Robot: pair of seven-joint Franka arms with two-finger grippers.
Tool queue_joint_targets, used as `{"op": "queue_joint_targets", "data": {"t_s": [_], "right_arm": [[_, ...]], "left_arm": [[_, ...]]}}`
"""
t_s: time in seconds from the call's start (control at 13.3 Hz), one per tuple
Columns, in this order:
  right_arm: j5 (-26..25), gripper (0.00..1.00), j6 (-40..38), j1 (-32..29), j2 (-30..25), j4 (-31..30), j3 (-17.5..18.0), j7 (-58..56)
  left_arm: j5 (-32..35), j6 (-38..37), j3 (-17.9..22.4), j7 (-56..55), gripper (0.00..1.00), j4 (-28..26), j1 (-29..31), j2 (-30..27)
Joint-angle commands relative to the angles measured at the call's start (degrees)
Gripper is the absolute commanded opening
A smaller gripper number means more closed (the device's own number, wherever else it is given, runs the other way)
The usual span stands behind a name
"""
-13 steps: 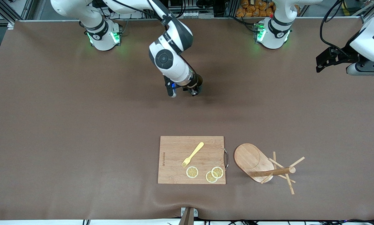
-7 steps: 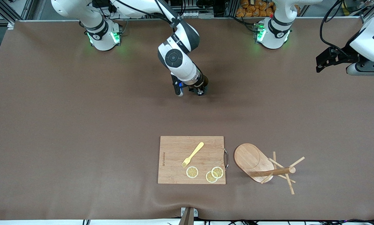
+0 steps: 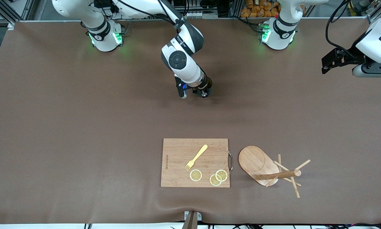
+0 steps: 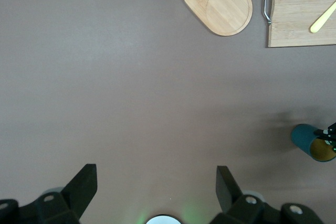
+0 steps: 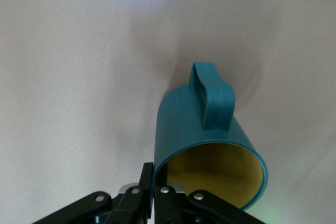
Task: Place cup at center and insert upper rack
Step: 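Lower the mug onto the table and open the right gripper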
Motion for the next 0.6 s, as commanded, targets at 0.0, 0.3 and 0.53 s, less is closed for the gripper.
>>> {"op": "queue_joint_targets", "data": {"t_s": [0.0, 0.3, 0.53], "right_arm": [[1.3, 0.21, -0.4, 1.0, 0.7, 1.2, -0.8, 0.8], [0.9, 0.97, -6.0, 0.3, 0.3, 3.6, -0.9, 0.8], [0.8, 1.0, -9.9, 0.0, -0.3, 5.2, -1.2, 0.9]], "left_arm": [[0.4, -0.5, -0.1, 0.8, 1.0, 0.3, 0.2, 0.1], [0.3, -0.5, -0.1, 0.8, 1.0, 0.3, 0.2, 0.1], [0.4, -0.5, -0.1, 0.8, 1.0, 0.3, 0.2, 0.2]]}}
